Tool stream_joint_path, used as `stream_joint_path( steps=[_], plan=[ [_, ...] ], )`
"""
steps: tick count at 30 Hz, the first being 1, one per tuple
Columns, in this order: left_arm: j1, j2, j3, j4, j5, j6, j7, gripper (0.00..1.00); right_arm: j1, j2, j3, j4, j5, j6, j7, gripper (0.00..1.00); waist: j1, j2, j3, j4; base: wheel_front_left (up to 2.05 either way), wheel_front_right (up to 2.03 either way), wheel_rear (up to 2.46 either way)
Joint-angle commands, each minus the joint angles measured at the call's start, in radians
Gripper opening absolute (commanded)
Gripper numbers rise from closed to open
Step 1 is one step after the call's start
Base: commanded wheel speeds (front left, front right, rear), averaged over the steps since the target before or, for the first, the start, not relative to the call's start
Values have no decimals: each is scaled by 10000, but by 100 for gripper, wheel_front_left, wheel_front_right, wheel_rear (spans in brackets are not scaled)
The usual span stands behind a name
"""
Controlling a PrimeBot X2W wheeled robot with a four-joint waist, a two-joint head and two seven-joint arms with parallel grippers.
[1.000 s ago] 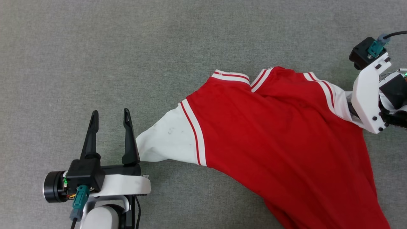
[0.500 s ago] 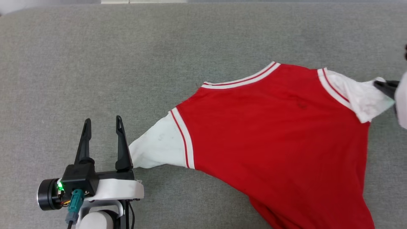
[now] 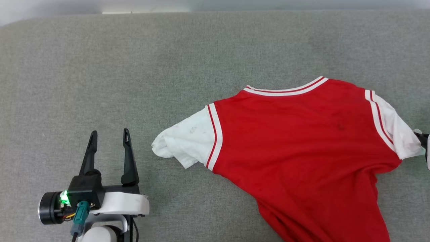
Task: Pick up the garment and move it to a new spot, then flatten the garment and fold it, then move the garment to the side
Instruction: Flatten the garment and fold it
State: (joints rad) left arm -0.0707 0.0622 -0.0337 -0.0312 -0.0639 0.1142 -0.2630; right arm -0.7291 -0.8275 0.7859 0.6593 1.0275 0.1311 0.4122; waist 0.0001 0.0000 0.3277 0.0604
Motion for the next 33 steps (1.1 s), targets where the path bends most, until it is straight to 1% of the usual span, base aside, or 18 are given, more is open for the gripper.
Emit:
stream_joint_path(
  steps=[1, 2, 5, 7, 9, 11, 14, 17, 21, 24, 26, 29, 33],
  plan=[
    [-8, 142, 33, 90, 84, -70, -25, 100, 199, 153, -10, 126, -237, -7, -318, 81, -1, 0, -231, -68, 0, 0, 0],
    [-25, 203, 60, 140, 99, -94, -25, 100, 107, 152, -62, 144, -466, -7, -634, 100, -1, 0, -348, -100, 0, 0, 0],
    [-56, 451, 168, 379, 92, -243, -25, 100, -91, 326, -286, 157, -1040, -7, -1628, 100, -1, 0, -708, -225, 0, 0, 0],
    [-143, 679, 225, 598, 116, -351, -15, 100, -250, 329, -540, 118, -1582, -10, -2492, 100, -1, 0, -910, -316, 0, 0, 0],
    [-359, 903, 241, 692, 37, -541, 124, 100, -270, 505, -742, 18, -2171, -7, -3302, 100, -1, 0, -1080, -416, 0, 0, 0],
    [-521, 1224, 197, 754, 108, -759, 447, 100, -254, 720, -1064, -72, -2745, -7, -4148, 100, -1, 0, -1216, -511, 0, 0, 0],
    [-932, 1662, 142, 746, 123, -1104, 1069, 100, -148, 1116, -1871, -292, -3618, -9, -5519, 100, -1, 0, -1380, -654, 0, 0, 0],
    [-1396, 2122, 64, 766, 50, -1533, 1795, 100, 217, 1657, -2809, -583, -4546, -7, -6400, 100, -1, 0, -1478, -763, 0, 0, 0],
    [-2090, 2670, -142, 769, -172, -2042, 2890, 100, 1007, 2450, -4242, -1542, -5755, -7, -6704, 100, -1, 0, -1516, -886, 0, 0, 0],
    [-2646, 3086, -413, 787, -602, -2275, 3891, 100, 1846, 3132, -5309, -2609, -6542, -7, -6752, 100, -1, 0, -1488, -973, 0, 0, 0],
    [-3020, 3395, -723, 845, -968, -2369, 4645, 100, 2433, 3553, -5801, -3364, -7021, -7, -6760, 100, -1, 0, -1447, -1016, 0, 0, 0],
    [-3612, 3952, -1432, 877, -1762, -2415, 5879, 100, 3213, 4027, -6318, -4346, -7508, -7, -6765, 100, -1, 0, -1367, -1055, 0, 0, 0],
    [-4400, 4923, -2738, 848, -3327, -2423, 7578, 100, 3999, 4441, -6547, -5342, -7939, -7, -6504, 100, -1, 0, -1212, -1144, 0, 0, 0]
  ],
)
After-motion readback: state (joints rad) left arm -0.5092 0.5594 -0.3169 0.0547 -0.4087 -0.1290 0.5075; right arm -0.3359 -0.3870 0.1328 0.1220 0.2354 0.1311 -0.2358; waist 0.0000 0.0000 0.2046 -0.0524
